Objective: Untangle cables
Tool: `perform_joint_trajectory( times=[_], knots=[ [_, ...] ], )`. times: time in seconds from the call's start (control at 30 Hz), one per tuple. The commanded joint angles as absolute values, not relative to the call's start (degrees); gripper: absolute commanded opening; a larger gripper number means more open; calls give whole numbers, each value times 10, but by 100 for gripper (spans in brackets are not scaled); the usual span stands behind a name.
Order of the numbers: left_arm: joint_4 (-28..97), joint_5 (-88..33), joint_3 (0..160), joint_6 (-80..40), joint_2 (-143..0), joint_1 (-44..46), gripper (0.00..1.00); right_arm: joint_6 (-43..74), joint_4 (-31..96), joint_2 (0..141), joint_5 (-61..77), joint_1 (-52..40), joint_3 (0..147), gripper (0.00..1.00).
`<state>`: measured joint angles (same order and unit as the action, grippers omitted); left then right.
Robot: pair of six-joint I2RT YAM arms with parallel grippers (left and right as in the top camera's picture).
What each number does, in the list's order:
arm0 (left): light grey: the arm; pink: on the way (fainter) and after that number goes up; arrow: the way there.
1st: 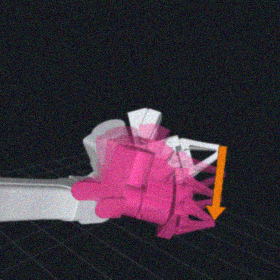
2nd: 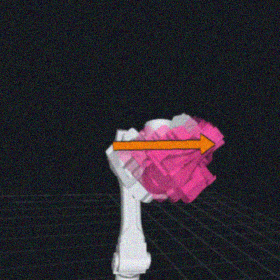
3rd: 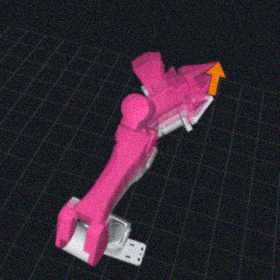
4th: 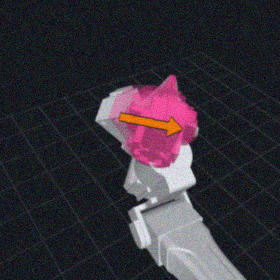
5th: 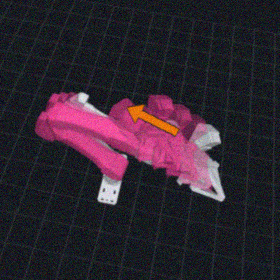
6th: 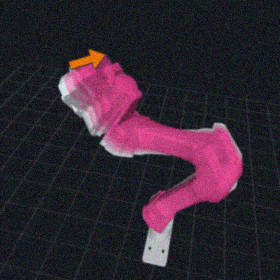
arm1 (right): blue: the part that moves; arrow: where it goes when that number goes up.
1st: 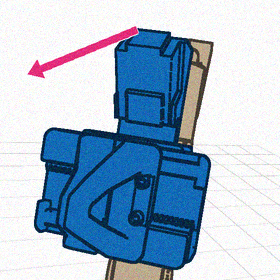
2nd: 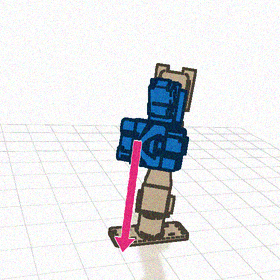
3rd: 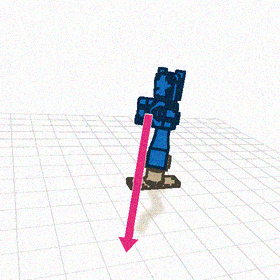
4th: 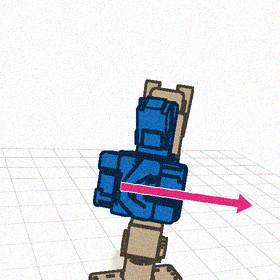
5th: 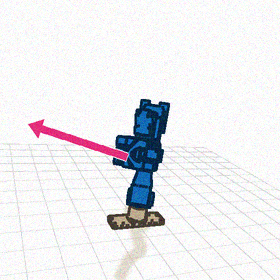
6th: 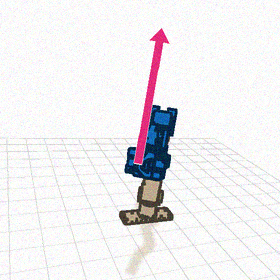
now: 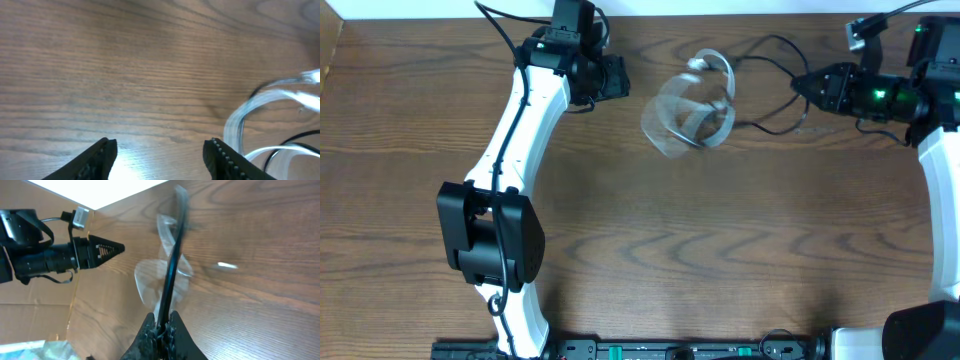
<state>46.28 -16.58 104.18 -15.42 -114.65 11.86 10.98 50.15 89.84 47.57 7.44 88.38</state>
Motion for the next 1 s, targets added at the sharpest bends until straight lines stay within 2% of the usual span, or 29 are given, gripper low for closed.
perform_joint_trajectory(
  times=[0.0,0.07,0.17,0.3,0.43,0.6,0.83,0.97],
  knots=[
    [461,-178,1041,-157,-1142,117,45,81,509,893,475,69,886,1],
    [460,-178,1041,-157,-1142,117,41,81,514,893,456,67,886,1],
    [446,-240,1042,-126,-1142,118,41,94,499,893,492,38,885,1],
    [434,-292,1042,-105,-1142,119,47,106,437,893,518,-5,885,1],
    [436,-296,1042,-100,-1142,118,50,153,381,893,469,-41,885,1],
    [443,-397,1042,-19,-1142,120,70,253,364,896,328,-81,885,1],
    [443,-461,1042,19,-1142,120,73,335,290,926,325,-112,885,1],
    [453,-480,1041,51,-1142,123,78,353,263,930,326,-113,885,1]
  ],
)
